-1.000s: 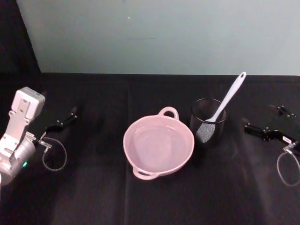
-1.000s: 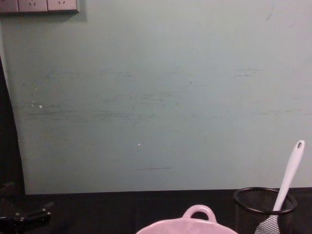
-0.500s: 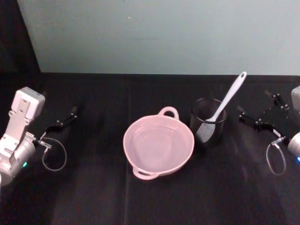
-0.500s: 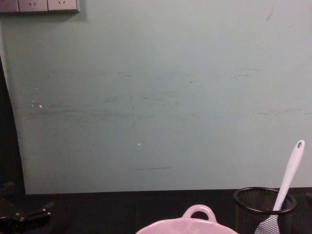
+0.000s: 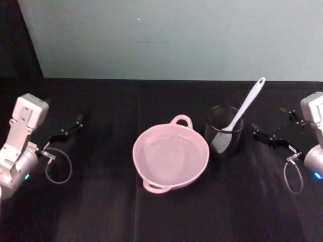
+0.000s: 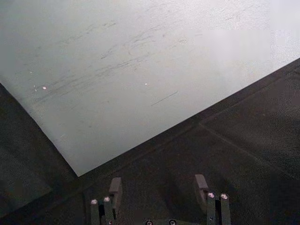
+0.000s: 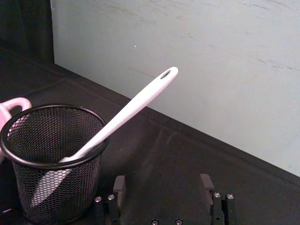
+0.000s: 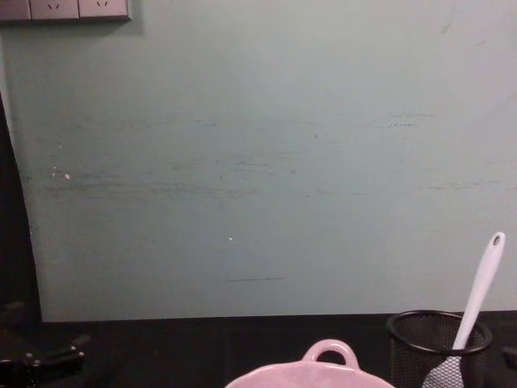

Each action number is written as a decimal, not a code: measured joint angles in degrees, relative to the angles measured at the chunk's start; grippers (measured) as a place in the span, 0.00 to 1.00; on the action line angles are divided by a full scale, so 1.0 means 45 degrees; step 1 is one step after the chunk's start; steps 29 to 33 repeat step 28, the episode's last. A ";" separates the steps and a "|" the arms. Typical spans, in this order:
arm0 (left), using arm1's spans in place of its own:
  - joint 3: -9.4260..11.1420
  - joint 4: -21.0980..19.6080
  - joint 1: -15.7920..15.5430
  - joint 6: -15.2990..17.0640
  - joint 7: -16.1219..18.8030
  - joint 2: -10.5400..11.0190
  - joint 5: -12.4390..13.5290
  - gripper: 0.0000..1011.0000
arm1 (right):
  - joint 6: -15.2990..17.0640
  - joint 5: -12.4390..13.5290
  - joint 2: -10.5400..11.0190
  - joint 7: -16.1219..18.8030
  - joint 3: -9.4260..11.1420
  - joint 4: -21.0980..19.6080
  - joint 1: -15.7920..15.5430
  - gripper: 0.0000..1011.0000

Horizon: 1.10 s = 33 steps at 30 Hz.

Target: Use the one hand to pick up the spoon and stir the clear water in the bowl.

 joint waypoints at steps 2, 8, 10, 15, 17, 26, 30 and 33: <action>0.0000 0.0000 -0.0001 0.0000 0.0000 0.0000 -0.0001 1.00 | -0.0038 0.0017 -0.0002 0.0002 0.0009 0.0008 -0.0007 0.99; 0.0000 0.0000 0.0000 0.0000 0.0000 0.0000 0.0000 1.00 | -0.0098 0.0044 -0.0008 0.0010 0.0027 0.0029 -0.0018 0.99; 0.0000 0.0000 0.0000 0.0000 0.0000 0.0000 -0.0001 1.00 | -0.0119 0.0059 -0.0010 0.0013 0.0030 0.0033 -0.0020 0.99; 0.0000 0.0000 -0.0001 0.0000 0.0000 0.0000 -0.0001 1.00 | -0.0140 0.0082 -0.0015 0.0018 0.0037 0.0041 -0.0026 0.99; 0.0000 0.0000 0.0000 0.0000 0.0000 0.0000 0.0000 1.00 | -0.0149 0.0088 -0.0017 0.0019 0.0041 0.0045 -0.0029 0.99; 0.0000 0.0000 -0.0001 0.0000 0.0000 0.0000 0.0000 1.00 | -0.0176 0.0098 -0.0020 0.0020 0.0049 0.0054 -0.0036 0.99; 0.0000 0.0000 0.0000 0.0000 0.0000 0.0000 0.0000 1.00 | -0.0180 0.0101 -0.0020 0.0021 0.0051 0.0054 -0.0037 0.99; 0.0000 0.0000 0.0000 0.0000 0.0000 0.0000 0.0000 1.00 | -0.0180 0.0101 -0.0020 0.0021 0.0051 0.0054 -0.0037 0.99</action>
